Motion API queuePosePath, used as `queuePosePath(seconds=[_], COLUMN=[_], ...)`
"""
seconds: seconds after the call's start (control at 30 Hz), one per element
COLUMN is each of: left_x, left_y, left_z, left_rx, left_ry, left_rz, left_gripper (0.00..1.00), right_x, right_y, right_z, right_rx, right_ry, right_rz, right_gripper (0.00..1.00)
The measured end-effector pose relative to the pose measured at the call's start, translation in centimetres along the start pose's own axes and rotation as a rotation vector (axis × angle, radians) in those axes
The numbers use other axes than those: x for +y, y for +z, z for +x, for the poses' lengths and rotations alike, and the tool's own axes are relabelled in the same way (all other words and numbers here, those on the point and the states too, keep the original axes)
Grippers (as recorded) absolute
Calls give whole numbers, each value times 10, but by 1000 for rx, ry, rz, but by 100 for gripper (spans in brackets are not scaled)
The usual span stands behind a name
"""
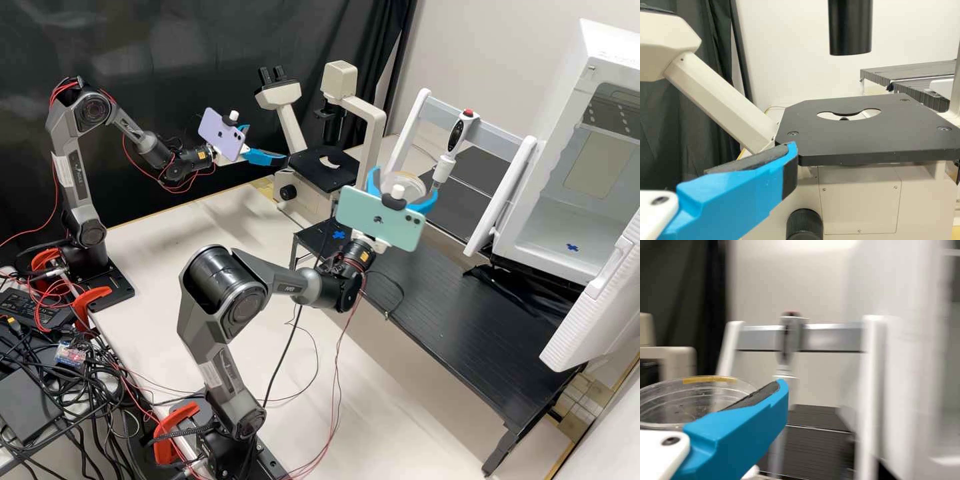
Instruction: Move the petri dish to the microscope
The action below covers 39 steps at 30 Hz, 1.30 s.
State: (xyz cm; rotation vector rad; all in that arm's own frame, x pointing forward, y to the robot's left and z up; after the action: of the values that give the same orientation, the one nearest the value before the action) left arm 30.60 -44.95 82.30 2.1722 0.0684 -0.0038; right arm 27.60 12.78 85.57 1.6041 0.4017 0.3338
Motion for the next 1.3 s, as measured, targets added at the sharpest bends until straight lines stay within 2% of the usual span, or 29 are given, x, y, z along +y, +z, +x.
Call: queuePosePath(seconds=[0.13,0.17,0.27,0.47,0.63,0.83,1.03,1.3], left_x=[0,0,0,0,0,0,0,0], left_y=[0,0,0,0,0,0,0,0], left_z=[0,0,0,0,0,0,0,0], left_rx=[0,0,0,0,0,0,0,0], left_ry=[0,0,0,0,0,0,0,0], left_rz=[0,0,0,0,0,0,0,0], left_gripper=[100,100,100,100,100,100,100,100], right_x=[-28,-32,-51,-88,-110,-131,-154,-174], right_y=[-22,-25,-36,-51,-62,-78,-79,-65], right_z=[17,20,35,60,72,88,108,139], right_rx=[16,18,20,-8,-12,21,2,-76], right_ry=[-88,-96,-129,-220,-283,-327,-370,-417], right_rz=[-32,-30,-53,-105,-133,-170,-205,-183], right_gripper=[0,0,0,0,0,0,0,0])
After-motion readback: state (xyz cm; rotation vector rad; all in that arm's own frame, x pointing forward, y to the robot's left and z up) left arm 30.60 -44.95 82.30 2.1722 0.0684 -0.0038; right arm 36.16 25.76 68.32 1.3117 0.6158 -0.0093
